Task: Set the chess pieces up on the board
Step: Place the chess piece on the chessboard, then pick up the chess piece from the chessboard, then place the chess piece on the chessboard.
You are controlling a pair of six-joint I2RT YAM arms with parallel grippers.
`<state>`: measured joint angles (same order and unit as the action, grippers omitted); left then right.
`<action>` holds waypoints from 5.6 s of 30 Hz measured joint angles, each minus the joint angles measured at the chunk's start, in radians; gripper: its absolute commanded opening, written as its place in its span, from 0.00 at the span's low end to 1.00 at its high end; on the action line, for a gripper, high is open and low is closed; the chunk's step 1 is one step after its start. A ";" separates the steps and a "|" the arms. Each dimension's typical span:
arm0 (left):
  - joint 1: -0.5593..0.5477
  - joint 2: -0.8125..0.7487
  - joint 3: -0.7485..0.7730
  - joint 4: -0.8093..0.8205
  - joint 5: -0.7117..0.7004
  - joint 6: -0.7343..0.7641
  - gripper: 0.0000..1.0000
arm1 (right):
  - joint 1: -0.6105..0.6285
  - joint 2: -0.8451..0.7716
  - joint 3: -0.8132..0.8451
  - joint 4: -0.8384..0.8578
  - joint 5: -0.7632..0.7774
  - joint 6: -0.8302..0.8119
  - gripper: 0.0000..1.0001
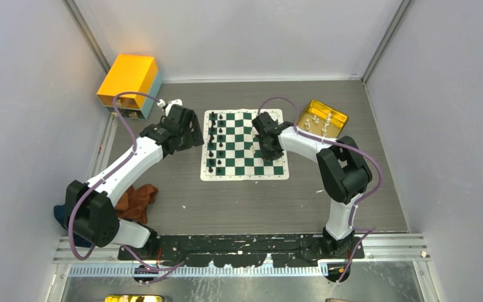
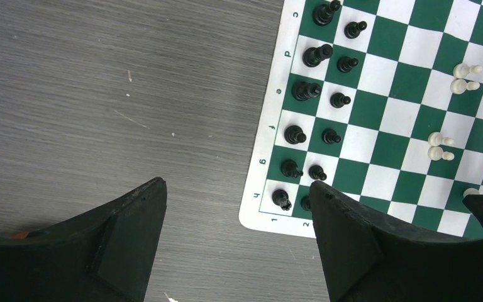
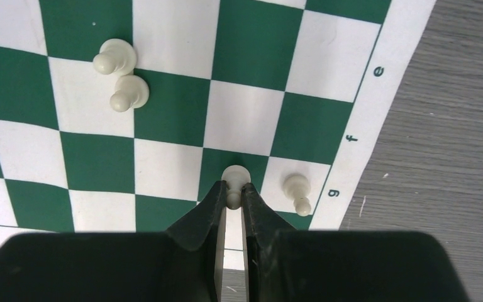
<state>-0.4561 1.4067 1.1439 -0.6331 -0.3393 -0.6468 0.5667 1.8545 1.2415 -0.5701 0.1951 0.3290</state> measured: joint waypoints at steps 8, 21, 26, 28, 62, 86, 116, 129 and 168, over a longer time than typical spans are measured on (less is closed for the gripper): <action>0.000 -0.005 0.000 0.000 0.000 0.000 0.84 | 0.008 0.000 0.000 -0.003 -0.024 0.018 0.02; 0.000 -0.011 0.000 -0.002 0.000 0.000 0.84 | 0.008 0.000 0.000 -0.006 -0.035 0.023 0.05; 0.000 -0.011 0.000 -0.004 0.000 0.000 0.84 | 0.008 0.000 -0.003 -0.006 -0.040 0.026 0.08; 0.000 -0.011 -0.001 -0.004 0.000 0.000 0.84 | 0.008 0.000 -0.006 -0.006 -0.041 0.026 0.08; 0.000 -0.024 -0.021 -0.008 0.000 -0.001 0.84 | 0.008 -0.013 -0.019 -0.021 -0.039 0.029 0.37; 0.000 -0.026 -0.021 -0.007 0.002 -0.004 0.83 | -0.021 -0.175 -0.048 -0.052 0.067 0.022 0.37; 0.000 -0.014 -0.021 -0.007 0.002 0.000 0.83 | -0.089 -0.066 -0.081 0.018 0.007 0.024 0.31; 0.000 0.012 -0.020 -0.007 0.002 -0.001 0.83 | -0.106 -0.058 -0.081 0.026 -0.014 0.019 0.08; -0.001 0.053 -0.003 -0.002 0.003 -0.008 0.82 | 0.014 -0.176 -0.167 -0.014 -0.061 0.040 0.03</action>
<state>-0.4568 1.4597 1.1408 -0.6353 -0.3359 -0.6552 0.5812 1.6783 1.0744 -0.5838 0.1337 0.3691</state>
